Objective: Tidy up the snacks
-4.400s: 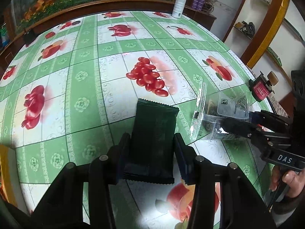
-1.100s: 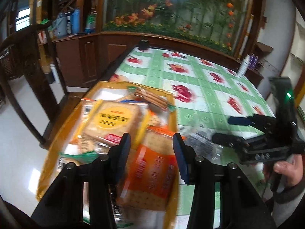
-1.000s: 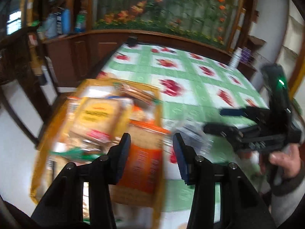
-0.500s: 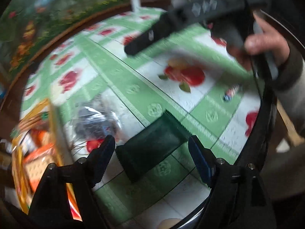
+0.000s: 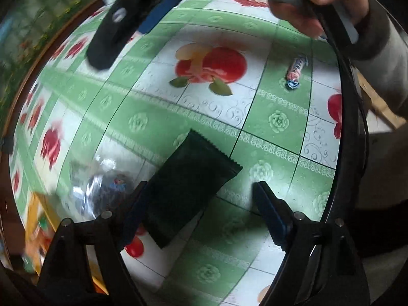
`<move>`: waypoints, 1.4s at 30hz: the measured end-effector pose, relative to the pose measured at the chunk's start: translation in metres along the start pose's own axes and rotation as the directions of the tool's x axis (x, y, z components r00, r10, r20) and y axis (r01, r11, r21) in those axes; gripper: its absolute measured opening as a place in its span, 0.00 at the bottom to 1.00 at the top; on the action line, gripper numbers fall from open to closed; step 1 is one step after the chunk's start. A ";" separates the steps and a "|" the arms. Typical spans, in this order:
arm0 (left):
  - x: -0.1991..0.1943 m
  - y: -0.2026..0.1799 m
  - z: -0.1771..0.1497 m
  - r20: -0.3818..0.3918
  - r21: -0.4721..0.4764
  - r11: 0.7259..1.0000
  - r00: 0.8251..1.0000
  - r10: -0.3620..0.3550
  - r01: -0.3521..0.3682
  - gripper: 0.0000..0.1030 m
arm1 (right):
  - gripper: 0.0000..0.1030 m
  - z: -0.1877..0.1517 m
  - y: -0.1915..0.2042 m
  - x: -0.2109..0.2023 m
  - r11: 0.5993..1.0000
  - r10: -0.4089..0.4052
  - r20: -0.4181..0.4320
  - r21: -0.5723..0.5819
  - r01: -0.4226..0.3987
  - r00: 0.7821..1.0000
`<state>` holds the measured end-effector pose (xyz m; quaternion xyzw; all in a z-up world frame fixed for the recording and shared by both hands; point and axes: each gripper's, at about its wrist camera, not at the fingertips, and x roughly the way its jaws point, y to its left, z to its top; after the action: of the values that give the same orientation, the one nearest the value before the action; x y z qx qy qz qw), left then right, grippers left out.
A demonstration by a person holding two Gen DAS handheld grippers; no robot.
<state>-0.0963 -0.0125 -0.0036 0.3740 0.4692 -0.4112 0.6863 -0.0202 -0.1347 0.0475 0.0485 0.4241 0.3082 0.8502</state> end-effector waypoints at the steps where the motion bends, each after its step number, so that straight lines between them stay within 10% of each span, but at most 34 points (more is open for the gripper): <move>1: 0.001 0.002 0.003 -0.008 0.013 1.000 1.000 0.002 -0.002 0.81 | 0.84 0.000 -0.001 0.001 1.000 0.001 -0.003 0.005 -0.001 1.000; 16: 0.005 0.034 0.006 -0.063 0.059 0.986 0.987 -0.150 0.154 0.77 | 0.84 -0.004 -0.016 -0.006 0.998 0.038 0.029 0.046 -0.039 0.999; 21: -0.009 0.018 0.004 -0.014 -0.002 0.988 0.988 -0.156 0.156 0.48 | 0.84 -0.001 -0.015 -0.004 0.998 0.040 0.036 0.039 -0.042 0.999; 29: -0.026 -0.017 -0.012 0.093 -0.160 0.982 0.991 -0.092 0.106 0.46 | 0.84 0.006 0.012 0.006 0.998 0.026 0.017 -0.050 -0.025 1.000; 42: -0.087 -0.015 -0.113 0.266 -0.544 0.834 0.962 0.065 0.094 0.46 | 0.84 0.020 0.090 0.080 0.944 -0.090 -0.126 -0.328 0.044 0.988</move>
<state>-0.1669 0.1021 0.0458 0.0966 0.4711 -0.3113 0.8196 -0.0132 -0.0135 0.0361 -0.1279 0.4273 0.3470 0.8250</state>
